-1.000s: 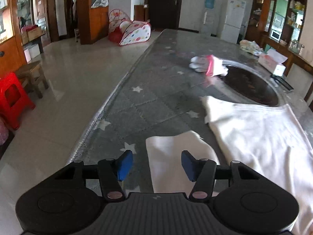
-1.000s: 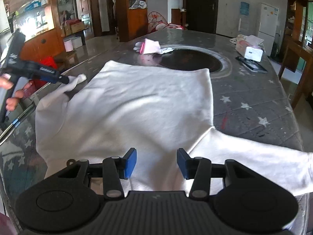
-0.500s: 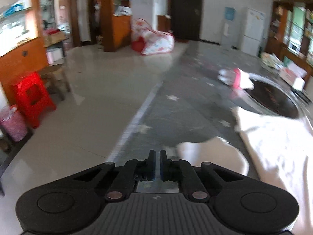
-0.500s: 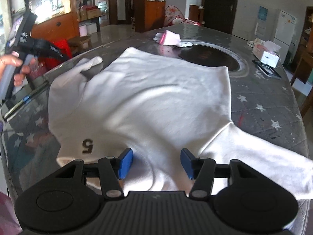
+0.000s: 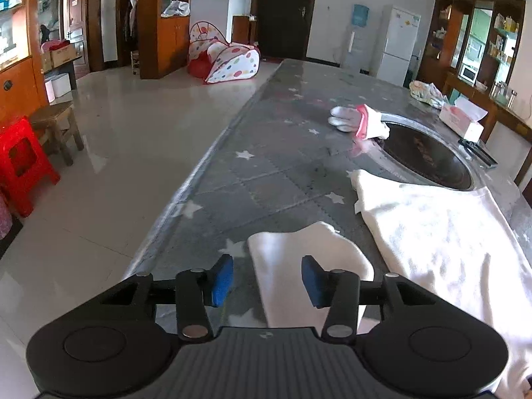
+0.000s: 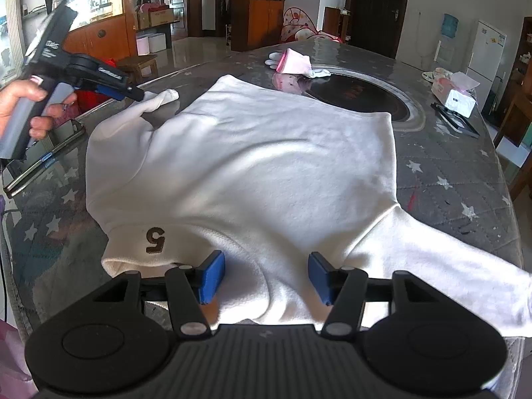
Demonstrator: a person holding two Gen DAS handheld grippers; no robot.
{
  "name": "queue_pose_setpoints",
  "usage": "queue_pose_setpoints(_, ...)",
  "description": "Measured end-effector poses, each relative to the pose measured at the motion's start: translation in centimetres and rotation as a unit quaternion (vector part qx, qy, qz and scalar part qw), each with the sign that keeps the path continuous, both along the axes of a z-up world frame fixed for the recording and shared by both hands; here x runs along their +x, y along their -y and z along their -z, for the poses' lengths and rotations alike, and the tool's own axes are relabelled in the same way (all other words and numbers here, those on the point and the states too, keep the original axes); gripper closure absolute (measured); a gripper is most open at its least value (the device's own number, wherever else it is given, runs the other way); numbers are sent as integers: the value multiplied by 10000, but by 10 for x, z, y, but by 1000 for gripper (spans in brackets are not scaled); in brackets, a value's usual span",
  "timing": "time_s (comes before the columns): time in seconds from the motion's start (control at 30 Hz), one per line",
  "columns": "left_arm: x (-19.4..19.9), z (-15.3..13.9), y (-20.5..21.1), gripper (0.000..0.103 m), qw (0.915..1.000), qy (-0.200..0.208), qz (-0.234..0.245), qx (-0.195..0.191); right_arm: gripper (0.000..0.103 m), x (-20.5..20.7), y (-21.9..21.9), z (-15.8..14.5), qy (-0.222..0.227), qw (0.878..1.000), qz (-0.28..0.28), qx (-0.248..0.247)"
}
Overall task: Fold clothes
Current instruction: 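Grasp the sweatshirt sleeve cuff with the left gripper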
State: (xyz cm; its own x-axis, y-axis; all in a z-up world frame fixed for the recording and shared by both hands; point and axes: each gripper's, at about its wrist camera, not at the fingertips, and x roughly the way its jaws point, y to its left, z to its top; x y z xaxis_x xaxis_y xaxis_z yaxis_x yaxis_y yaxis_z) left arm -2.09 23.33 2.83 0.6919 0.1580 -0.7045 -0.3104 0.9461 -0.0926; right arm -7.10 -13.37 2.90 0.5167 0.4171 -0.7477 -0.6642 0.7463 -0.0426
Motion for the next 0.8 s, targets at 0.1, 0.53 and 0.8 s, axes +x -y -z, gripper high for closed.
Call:
queue_pose_setpoints(0.1, 13, 7, 1, 56, 9999, -107, 88, -6, 43, 1, 0, 1, -9, 10000, 5, 6)
queue_pose_setpoints(0.53, -11, 7, -16, 94, 9977, 33, -598, 331, 43, -6, -1, -7, 83, 9998, -171, 21)
queue_pose_setpoints(0.8, -57, 1, -38, 94, 9914, 177, -1234, 396, 46, -27, -15, -11, 328, 9961, -743, -347)
